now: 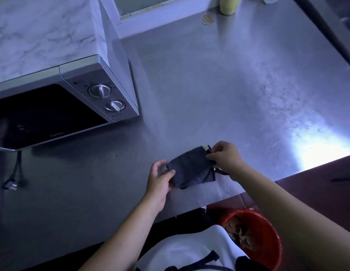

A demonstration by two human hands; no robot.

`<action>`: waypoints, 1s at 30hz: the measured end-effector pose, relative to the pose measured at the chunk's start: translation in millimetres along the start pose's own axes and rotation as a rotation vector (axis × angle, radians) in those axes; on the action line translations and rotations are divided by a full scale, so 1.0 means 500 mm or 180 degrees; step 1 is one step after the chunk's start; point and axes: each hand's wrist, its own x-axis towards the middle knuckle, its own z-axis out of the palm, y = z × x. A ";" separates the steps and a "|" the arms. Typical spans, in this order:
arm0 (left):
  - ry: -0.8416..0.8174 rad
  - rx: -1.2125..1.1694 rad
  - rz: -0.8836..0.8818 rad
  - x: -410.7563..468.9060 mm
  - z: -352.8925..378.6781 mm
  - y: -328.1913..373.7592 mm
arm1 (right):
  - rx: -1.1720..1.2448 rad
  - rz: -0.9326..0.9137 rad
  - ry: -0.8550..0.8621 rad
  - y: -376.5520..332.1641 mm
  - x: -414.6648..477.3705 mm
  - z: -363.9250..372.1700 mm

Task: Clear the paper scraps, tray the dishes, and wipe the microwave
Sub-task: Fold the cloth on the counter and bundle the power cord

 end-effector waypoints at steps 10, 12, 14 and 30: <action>-0.0550 0.1216 0.0521 0.020 -0.045 -0.012 | -0.0058 0.0515 0.0597 0.139 -0.080 0.061; -0.0551 0.1270 0.0444 0.018 -0.046 -0.020 | -0.0279 0.0406 0.0729 0.150 -0.088 0.072; -0.0546 0.1349 0.0485 0.011 -0.049 -0.019 | -0.0298 0.0204 0.0891 0.151 -0.097 0.073; -0.1329 0.2945 0.2572 -0.025 0.004 0.151 | -0.0029 -0.1347 0.0565 0.046 -0.169 0.020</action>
